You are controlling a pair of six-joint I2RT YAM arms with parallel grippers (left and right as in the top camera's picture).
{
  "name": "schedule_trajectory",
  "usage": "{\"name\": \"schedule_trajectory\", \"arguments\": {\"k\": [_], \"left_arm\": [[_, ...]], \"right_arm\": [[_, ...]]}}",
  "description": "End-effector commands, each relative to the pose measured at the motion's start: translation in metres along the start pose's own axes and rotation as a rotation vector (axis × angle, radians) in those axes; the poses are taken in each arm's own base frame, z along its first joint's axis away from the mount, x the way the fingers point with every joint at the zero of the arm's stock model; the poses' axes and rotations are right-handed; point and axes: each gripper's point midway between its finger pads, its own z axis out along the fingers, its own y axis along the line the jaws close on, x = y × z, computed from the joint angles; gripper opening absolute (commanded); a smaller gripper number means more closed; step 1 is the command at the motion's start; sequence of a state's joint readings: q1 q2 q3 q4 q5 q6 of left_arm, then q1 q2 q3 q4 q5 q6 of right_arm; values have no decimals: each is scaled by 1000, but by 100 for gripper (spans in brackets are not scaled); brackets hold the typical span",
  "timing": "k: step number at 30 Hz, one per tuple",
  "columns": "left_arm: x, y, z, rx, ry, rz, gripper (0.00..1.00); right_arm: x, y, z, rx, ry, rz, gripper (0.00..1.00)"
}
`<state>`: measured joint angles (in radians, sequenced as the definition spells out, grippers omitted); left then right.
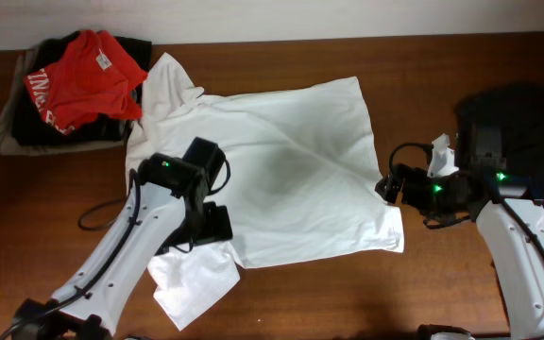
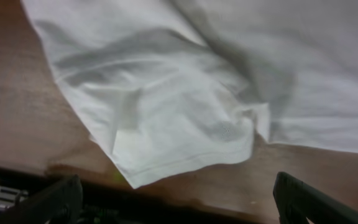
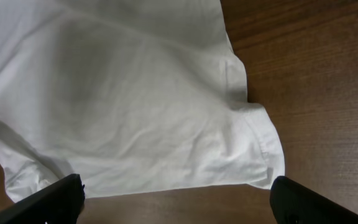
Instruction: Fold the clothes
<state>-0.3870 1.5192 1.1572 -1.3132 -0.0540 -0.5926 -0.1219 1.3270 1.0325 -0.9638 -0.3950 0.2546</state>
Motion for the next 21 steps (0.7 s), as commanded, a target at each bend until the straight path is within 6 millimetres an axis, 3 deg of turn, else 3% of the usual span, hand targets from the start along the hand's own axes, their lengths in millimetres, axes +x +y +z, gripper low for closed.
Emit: {"name": "schedule_trajectory", "arguments": {"k": [1, 6, 14, 21], "left_arm": [[19, -8, 22, 49, 69, 101, 98], [31, -23, 35, 76, 79, 166, 97], [53, -47, 37, 58, 64, 305, 93], [49, -39, 49, -46, 64, 288, 93]], "right_arm": [[-5, 2, 2, -16, -13, -8, 99], [-13, 2, 7, -19, -27, -14, 99], [-16, -14, 26, 36, 11, 8, 99], [-17, -17, 31, 48, 16, 22, 99]]}}
